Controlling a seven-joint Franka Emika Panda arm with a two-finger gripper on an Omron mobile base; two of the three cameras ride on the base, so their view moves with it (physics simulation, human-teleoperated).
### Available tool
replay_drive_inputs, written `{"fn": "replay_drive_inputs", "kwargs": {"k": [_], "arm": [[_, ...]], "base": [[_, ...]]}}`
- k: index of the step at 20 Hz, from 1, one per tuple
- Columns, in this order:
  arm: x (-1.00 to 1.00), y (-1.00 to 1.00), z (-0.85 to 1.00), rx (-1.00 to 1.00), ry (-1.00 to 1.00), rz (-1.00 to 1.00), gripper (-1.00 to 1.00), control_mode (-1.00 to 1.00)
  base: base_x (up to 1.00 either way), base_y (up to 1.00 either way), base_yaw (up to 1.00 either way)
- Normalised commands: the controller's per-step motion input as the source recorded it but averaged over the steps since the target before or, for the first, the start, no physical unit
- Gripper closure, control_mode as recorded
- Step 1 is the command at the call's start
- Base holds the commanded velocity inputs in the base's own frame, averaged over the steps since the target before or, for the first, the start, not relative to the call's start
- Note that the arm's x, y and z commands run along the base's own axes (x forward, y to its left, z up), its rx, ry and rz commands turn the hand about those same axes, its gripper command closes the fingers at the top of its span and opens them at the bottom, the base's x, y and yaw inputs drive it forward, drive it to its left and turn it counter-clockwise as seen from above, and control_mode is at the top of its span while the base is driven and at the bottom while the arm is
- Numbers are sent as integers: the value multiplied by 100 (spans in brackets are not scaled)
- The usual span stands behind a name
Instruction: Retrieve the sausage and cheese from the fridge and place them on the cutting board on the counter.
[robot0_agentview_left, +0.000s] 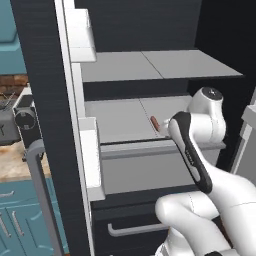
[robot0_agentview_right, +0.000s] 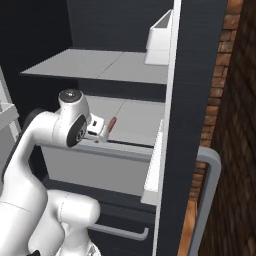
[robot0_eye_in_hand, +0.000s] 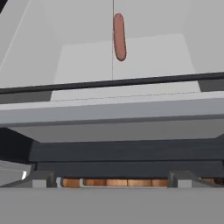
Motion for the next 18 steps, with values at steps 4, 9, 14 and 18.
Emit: {"fn": "replay_drive_inputs", "kwargs": {"k": [4, 9, 14, 18], "arm": [[32, 3, -4, -2, 8, 0, -100, -100], [41, 0, -18, -4, 4, 0, -100, -100], [32, 0, -24, -4, 0, 0, -100, -100], [30, -1, -11, 0, 0, 0, -100, -100]], "base": [[0, 0, 0], [0, 0, 0], [0, 0, 0], [0, 0, 0]]}}
